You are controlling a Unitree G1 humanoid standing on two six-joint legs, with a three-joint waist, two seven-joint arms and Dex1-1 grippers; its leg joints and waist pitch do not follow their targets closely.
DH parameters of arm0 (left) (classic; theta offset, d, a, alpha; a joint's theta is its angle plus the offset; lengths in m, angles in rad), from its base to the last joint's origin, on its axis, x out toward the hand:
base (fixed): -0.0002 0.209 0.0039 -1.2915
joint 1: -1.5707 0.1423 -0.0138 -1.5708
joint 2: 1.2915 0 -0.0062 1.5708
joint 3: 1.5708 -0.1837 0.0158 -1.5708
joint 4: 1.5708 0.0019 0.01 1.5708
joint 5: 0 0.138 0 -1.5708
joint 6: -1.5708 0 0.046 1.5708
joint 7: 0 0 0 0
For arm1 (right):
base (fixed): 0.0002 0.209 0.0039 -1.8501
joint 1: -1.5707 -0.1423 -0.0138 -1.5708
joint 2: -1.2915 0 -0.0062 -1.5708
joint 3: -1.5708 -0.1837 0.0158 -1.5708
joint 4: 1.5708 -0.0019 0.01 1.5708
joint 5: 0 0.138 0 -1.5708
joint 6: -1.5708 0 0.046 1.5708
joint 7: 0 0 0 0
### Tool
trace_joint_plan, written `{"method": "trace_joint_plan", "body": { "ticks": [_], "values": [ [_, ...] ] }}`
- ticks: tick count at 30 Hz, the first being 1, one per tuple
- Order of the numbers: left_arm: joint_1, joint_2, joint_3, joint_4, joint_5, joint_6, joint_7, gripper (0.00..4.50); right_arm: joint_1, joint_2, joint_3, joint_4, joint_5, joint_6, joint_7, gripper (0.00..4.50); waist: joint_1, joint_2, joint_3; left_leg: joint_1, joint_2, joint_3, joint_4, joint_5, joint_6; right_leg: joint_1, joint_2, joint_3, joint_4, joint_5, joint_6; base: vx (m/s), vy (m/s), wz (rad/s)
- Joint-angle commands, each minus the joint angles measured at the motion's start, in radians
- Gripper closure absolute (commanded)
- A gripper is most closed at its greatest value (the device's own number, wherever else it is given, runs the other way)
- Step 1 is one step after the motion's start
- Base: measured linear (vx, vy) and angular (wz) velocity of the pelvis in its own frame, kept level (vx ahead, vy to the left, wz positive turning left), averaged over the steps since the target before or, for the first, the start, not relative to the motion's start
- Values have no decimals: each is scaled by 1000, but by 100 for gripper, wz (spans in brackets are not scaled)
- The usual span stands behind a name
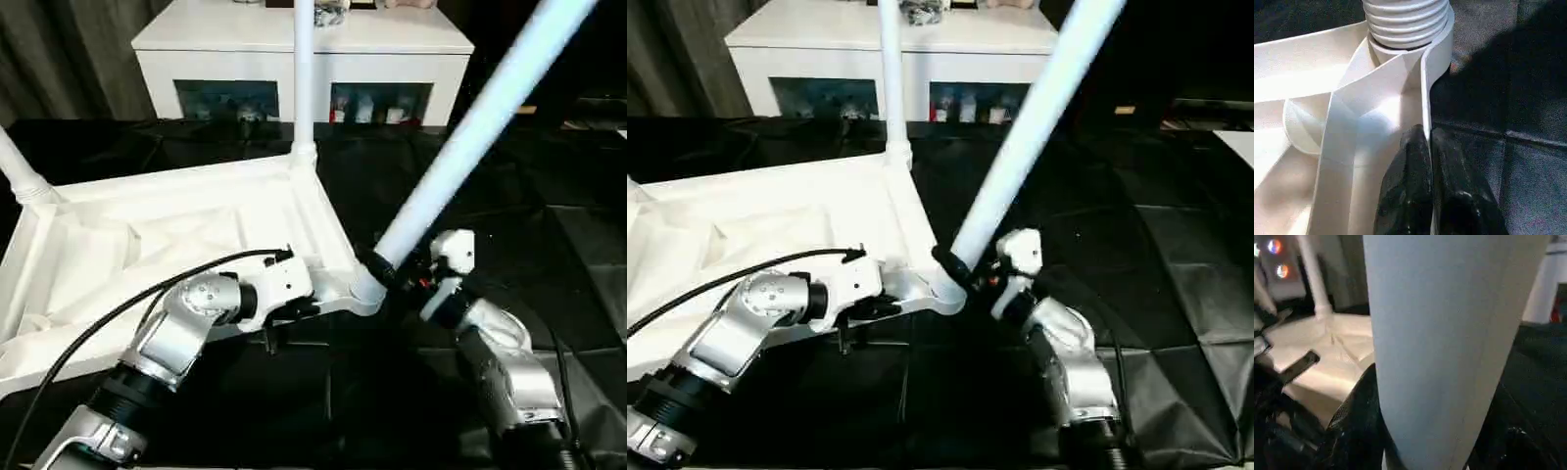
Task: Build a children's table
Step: Insert table leg to table base
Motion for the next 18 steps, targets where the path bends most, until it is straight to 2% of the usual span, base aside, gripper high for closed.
{"method": "trace_joint_plan", "body": {
  "ticks": [1,2,3,5,6,8,9,11,13,14,15,18],
  "values": [
    [-8,30,-4,37,24,10,18,450,25,-35,5,20,-40,26,-4,267,-4,1,-41,0,48,-14,-86,-207,30,40,-66,37,-77,-167,-223,0,0,0],
    [-8,30,-4,37,23,11,18,450,19,-42,13,22,-41,36,4,267,-4,1,-41,-1,48,-15,-87,-208,31,40,-66,37,-77,-171,-223,0,0,0],
    [-8,30,-4,37,23,11,18,450,19,-42,13,22,-41,36,4,267,-4,-4,-41,-2,48,-16,-87,-207,33,42,-67,36,-77,-182,-219,0,0,0],
    [-8,32,-4,36,23,11,18,450,1,-57,28,27,-48,71,17,267,-6,-8,-40,-2,49,-15,-87,-204,36,40,-66,36,-78,-193,-215,0,0,0],
    [-7,33,-4,36,22,12,17,450,-8,-61,31,28,-45,89,26,267,-5,-6,-40,-1,49,-15,-86,-206,37,39,-67,37,-79,-199,-215,0,0,0],
    [-4,37,-4,33,20,10,12,450,-42,-73,39,30,-30,165,53,267,-6,-7,-39,-3,49,-16,-88,-204,38,40,-66,36,-78,-207,-212,0,0,0],
    [-4,38,-4,32,19,9,11,450,-49,-76,41,31,-27,178,59,267,-8,-13,-39,-4,48,-17,-88,-202,40,41,-66,36,-77,-215,-210,0,0,0],
    [0,41,-5,28,17,5,6,450,-83,-95,58,44,-26,232,90,267,-8,-11,-39,-2,49,-15,-86,-201,39,38,-68,37,-80,-225,-208,0,0,0],
    [3,45,-6,24,15,0,0,450,-117,-117,82,70,-36,281,121,267,-8,-16,-41,-3,49,-14,-84,-173,41,40,-68,37,-76,-189,-215,0,0,0],
    [3,45,-6,24,15,0,0,450,-117,-117,82,70,-36,281,121,267,-8,-15,-40,-3,49,-15,-84,-173,41,38,-67,37,-75,-187,-218,0,0,0],
    [5,47,-7,22,14,-1,-3,450,-135,-127,93,88,-43,295,134,267,-7,-17,-41,-3,49,-13,-83,-165,43,39,-68,37,-75,-173,-220,0,0,0],
    [7,53,-10,17,11,-1,-10,450,-174,-160,131,115,-49,373,191,267,-8,-18,-41,-2,50,-14,-83,-166,43,40,-66,35,-73,-157,-229,0,0,0]
  ]
}}
